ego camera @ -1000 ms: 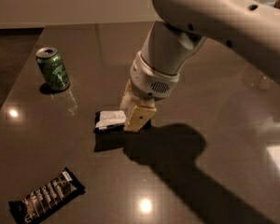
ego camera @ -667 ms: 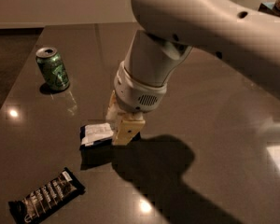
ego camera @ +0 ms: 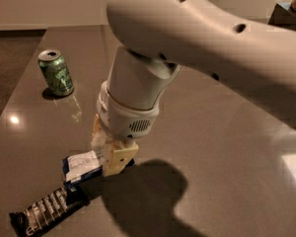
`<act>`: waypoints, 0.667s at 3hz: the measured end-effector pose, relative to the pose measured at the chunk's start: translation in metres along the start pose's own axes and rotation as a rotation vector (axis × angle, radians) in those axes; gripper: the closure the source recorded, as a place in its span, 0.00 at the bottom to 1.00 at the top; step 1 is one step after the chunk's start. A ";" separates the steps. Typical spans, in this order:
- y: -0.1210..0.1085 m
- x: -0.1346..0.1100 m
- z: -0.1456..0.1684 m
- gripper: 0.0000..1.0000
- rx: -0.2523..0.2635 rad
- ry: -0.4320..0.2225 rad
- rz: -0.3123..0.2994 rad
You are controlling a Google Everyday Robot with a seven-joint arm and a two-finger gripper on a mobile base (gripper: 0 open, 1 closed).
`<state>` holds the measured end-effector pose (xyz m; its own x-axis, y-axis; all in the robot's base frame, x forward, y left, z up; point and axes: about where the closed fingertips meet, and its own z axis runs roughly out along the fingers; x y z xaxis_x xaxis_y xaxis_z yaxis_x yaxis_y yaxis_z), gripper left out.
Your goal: Move rxbar blueberry near rxbar chocolate
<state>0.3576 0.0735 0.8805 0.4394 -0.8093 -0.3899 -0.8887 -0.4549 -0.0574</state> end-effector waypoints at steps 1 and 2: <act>0.002 -0.005 0.000 0.32 -0.002 0.001 -0.021; 0.002 -0.006 0.000 0.09 0.001 0.003 -0.024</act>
Offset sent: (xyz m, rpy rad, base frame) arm -0.0039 0.0030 0.0010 0.0008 -0.0058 0.0205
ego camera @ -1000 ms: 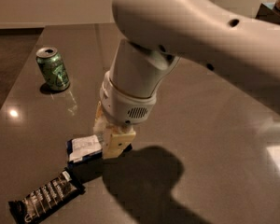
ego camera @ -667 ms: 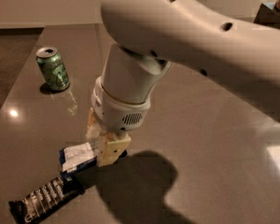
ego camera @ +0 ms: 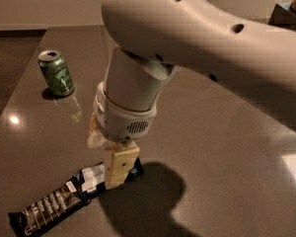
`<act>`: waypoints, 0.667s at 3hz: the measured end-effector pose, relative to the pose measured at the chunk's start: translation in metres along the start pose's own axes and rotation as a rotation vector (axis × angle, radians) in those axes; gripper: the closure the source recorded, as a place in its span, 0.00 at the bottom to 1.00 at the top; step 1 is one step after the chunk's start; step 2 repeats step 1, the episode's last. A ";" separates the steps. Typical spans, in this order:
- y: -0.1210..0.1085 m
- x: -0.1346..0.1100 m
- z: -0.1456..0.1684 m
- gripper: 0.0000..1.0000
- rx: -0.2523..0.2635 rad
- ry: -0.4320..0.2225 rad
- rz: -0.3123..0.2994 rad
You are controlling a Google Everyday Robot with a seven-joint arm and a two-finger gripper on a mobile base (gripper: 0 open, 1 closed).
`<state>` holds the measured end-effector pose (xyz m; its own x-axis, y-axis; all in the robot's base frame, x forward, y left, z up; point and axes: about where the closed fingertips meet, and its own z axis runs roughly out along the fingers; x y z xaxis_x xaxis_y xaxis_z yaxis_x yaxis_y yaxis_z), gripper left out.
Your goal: Move rxbar blueberry near rxbar chocolate
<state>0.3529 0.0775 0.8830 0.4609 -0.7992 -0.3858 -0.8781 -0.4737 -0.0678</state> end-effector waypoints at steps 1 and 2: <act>0.000 -0.001 -0.001 0.00 0.003 0.001 -0.002; 0.000 -0.001 -0.001 0.00 0.003 0.001 -0.002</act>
Offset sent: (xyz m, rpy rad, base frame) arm 0.0000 0.0000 0.0000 0.0000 0.0000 0.0000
